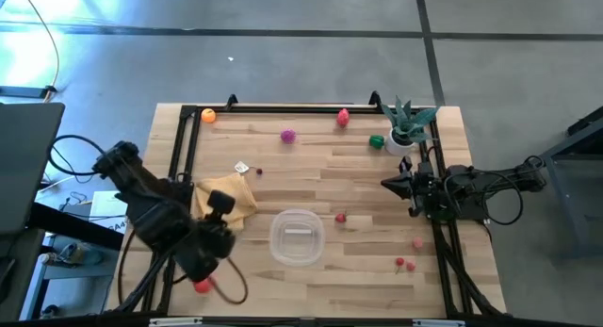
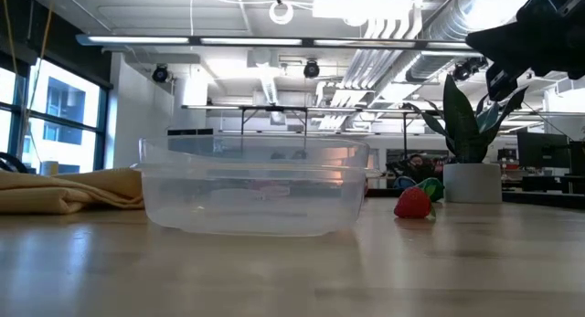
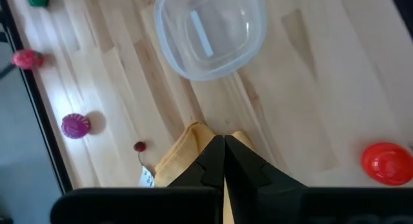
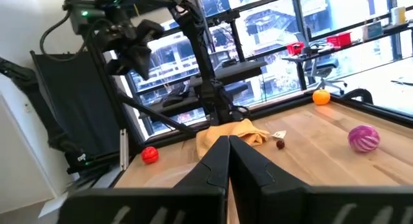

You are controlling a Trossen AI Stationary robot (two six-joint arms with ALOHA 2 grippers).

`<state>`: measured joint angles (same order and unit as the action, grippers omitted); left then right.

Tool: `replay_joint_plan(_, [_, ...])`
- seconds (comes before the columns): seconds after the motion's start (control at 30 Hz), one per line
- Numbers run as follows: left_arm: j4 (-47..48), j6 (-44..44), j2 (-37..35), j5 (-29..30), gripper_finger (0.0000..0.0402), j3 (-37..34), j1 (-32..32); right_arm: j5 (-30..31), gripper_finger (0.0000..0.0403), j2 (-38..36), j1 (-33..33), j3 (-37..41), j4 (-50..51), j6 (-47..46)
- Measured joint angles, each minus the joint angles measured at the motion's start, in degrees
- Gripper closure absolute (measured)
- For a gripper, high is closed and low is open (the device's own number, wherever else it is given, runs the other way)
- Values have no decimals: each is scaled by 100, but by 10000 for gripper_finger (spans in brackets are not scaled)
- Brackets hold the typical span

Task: Pick and placing Produce into tupperware
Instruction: Put the red tomato into the transparent bin

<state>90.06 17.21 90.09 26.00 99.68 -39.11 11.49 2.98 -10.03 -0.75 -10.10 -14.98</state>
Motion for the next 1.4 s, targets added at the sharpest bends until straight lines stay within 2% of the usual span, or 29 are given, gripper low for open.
replay_joint_plan(0.1, [-4, 320, 35, 194, 401, -1, -214, -87, 402, 0, 1, 0, -61, 7])
replay_joint_plan(0.3, [-4, 558, 30, 365, 401, -2, -416, -963, 402, 2, 0, -396, 236, 678])
replay_joint_plan(0.47, [-2, 555, 30, 366, 401, -2, -399, -1042, 402, 184, 1, -1600, 1871, 1059])
replay_joint_plan(0.6, [-4, 558, 32, 378, 401, -2, -405, -1377, 402, 585, 1, -2624, 3136, 1329])
replay_joint_plan(0.73, [-4, 558, 32, 378, 401, -2, -408, -1653, 402, 1022, -1, -3223, 3732, 1620])
replay_joint_plan(0.83, [-22, 561, 24, 419, 401, -78, -407, -1504, 402, 1379, 1, -3405, 3918, 1825])
replay_joint_plan(0.93, [-15, 745, -56, 418, 401, -477, -405, -1345, 402, 1738, 1, -3446, 3990, 1994])
replay_joint_plan(1.07, [1, 863, -234, -42, 401, -1045, -405, -1336, 402, 2063, 1, -3445, 3959, 2002])
replay_joint_plan(1.2, [-6, 884, -329, -154, 401, -1479, -477, -1318, 402, 2173, 1, -3447, 3935, 1997])
replay_joint_plan(1.4, [-364, 1318, -427, -776, 401, -2155, -552, -1321, 402, 2184, 1, -3447, 3953, 1450])
